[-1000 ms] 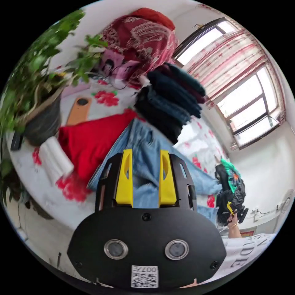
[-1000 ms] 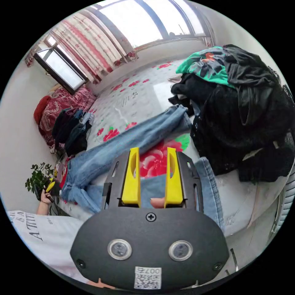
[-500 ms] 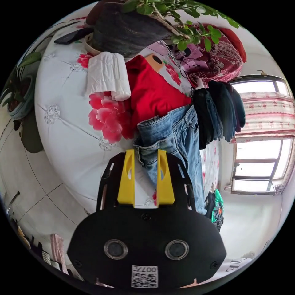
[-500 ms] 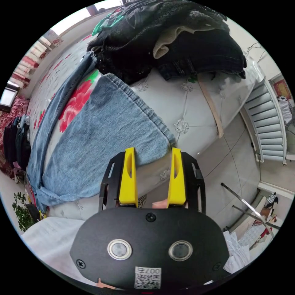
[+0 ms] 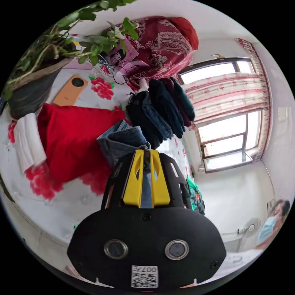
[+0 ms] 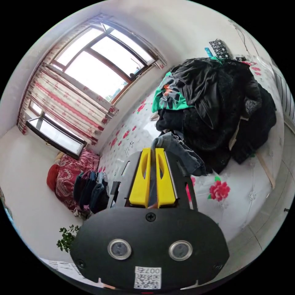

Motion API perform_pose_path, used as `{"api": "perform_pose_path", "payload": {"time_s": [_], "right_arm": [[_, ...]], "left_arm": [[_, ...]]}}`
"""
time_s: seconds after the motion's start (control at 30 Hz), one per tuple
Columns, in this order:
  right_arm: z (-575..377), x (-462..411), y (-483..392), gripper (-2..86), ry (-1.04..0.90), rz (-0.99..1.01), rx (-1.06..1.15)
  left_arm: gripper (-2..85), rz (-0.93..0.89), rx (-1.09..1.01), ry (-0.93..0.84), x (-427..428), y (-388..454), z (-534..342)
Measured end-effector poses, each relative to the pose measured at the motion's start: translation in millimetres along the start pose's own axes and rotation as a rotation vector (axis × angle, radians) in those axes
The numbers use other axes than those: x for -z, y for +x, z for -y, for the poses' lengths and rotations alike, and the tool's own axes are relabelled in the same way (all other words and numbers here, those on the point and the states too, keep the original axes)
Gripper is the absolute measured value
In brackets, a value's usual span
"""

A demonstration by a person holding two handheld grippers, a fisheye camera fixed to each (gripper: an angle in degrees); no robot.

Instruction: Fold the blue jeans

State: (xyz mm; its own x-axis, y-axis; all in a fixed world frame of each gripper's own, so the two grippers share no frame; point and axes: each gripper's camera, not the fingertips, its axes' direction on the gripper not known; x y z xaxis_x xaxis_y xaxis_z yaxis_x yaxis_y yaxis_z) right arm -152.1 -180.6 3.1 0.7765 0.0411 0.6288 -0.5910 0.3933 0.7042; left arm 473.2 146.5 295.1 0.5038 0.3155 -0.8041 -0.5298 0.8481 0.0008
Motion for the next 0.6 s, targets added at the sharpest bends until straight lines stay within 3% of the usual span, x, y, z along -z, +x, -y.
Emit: {"api": "perform_pose_path", "payload": {"time_s": [0.2, 0.43, 0.6], "right_arm": [[28, -107, -48, 8.4, -0.16, 0.2, 0.1], [-21, -144, 33, 8.4, -0.39, -0.137, 0.172], [-19, -170, 74, 8.5, -0.432, -0.164, 0.085]], "left_arm": [[5.6, 0.138, 0.046, -0.005, -89, 29, 33], [7.3, 0.263, -0.112, -0.036, -73, 18, -1], [10.2, 0.297, -0.12, -0.071, -76, 14, -11]]}}
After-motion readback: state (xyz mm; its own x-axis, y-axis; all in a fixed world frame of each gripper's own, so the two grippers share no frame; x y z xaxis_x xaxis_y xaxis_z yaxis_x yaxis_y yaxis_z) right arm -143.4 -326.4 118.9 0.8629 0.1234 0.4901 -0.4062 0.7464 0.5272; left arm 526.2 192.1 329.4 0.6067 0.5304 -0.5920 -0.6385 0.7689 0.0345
